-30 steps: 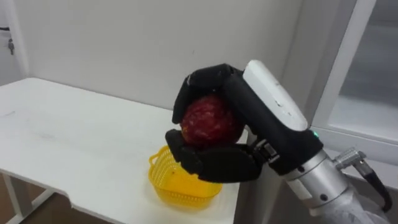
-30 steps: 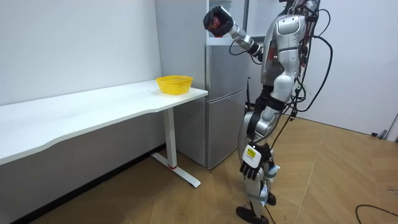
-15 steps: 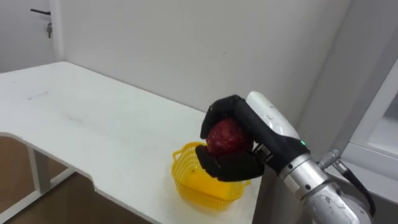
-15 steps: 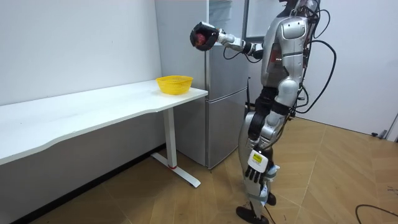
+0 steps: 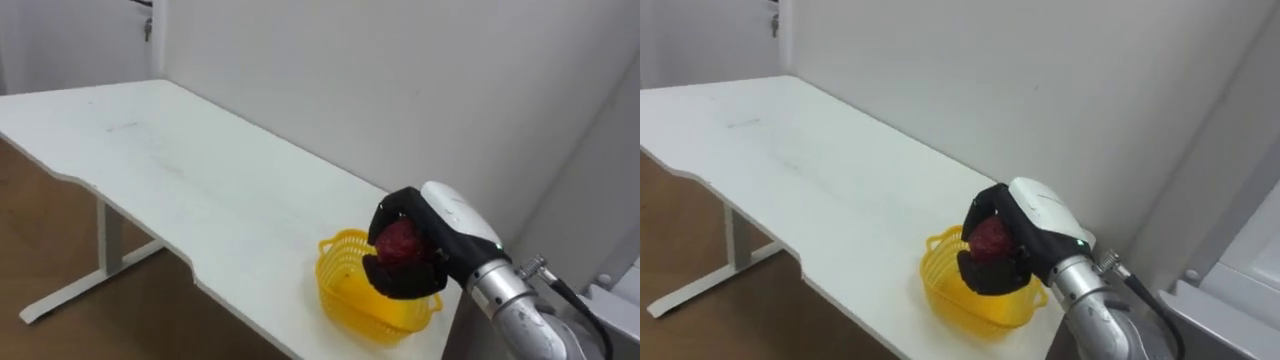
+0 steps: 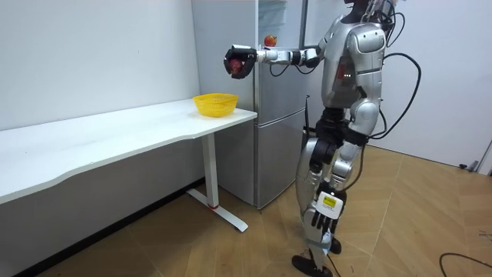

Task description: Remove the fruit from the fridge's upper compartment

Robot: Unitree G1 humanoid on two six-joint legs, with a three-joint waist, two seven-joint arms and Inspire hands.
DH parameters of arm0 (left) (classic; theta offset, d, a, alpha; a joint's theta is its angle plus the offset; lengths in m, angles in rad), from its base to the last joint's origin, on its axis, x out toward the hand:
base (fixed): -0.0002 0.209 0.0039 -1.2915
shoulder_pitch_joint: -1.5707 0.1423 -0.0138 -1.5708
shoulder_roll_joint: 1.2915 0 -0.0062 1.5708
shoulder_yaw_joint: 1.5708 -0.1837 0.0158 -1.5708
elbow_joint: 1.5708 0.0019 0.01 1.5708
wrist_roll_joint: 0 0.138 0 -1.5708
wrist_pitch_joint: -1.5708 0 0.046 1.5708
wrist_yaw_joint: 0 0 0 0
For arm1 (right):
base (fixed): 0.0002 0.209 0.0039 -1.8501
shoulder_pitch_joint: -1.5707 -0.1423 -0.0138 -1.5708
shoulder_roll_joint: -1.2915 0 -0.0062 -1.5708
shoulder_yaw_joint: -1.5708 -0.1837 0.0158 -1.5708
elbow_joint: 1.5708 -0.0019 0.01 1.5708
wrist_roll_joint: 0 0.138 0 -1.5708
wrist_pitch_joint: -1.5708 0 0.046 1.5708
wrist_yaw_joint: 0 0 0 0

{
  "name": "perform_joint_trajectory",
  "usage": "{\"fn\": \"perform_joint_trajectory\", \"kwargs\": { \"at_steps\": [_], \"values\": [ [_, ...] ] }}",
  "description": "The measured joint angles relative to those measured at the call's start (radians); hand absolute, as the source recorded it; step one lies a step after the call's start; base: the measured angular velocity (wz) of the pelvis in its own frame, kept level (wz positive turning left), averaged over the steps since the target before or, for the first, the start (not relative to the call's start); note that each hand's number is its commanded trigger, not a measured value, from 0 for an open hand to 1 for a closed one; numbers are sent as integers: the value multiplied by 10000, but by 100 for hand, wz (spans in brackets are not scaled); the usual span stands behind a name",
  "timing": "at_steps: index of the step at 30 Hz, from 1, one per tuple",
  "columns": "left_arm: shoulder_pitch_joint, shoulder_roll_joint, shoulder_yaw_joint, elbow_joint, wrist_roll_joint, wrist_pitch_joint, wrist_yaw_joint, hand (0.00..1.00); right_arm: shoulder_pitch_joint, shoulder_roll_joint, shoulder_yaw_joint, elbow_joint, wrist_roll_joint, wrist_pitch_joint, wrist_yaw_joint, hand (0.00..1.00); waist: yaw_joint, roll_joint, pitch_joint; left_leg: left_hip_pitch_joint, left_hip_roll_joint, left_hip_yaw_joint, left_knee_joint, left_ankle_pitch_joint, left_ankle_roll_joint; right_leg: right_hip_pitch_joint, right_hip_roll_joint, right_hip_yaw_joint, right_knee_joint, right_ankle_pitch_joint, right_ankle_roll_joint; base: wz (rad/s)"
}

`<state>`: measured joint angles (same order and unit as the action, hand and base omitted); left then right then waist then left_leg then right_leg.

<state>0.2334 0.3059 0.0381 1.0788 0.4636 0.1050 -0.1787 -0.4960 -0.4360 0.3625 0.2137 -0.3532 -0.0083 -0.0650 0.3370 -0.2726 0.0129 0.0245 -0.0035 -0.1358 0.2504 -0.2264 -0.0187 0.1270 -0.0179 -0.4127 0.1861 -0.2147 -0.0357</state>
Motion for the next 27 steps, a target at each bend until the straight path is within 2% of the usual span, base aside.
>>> {"fn": "perform_joint_trajectory", "kwargs": {
  "at_steps": [4,11,15,20,27],
  "values": [
    [-45,27,-1,-18,0,130,15,0,-474,-3,108,591,-106,110,-242,100,35,-156,61,-255,-43,-64,85,-1,1,-141,5,-18,1,-1,1,6],
    [-197,76,-15,-15,-8,218,9,0,-680,-74,115,814,-149,321,-432,100,31,-206,44,-593,-80,-66,256,-17,18,-352,-9,-18,29,1,-2,0],
    [-323,150,-29,-14,-17,298,58,0,-717,-285,551,834,-313,427,-530,100,110,-281,17,-676,-77,-65,278,-15,18,-420,-9,-27,47,3,-6,0],
    [-460,202,-33,-22,-18,394,214,0,-838,-302,732,1320,-530,568,-716,100,261,-396,81,-691,-77,-79,277,-15,18,-423,-9,-25,43,3,-6,1],
    [-459,252,-35,-79,-15,483,228,0,-1079,-843,914,1766,-470,779,-760,100,414,-451,76,-837,-84,-57,416,-14,21,-577,-11,0,45,5,-7,0]
  ]
}}
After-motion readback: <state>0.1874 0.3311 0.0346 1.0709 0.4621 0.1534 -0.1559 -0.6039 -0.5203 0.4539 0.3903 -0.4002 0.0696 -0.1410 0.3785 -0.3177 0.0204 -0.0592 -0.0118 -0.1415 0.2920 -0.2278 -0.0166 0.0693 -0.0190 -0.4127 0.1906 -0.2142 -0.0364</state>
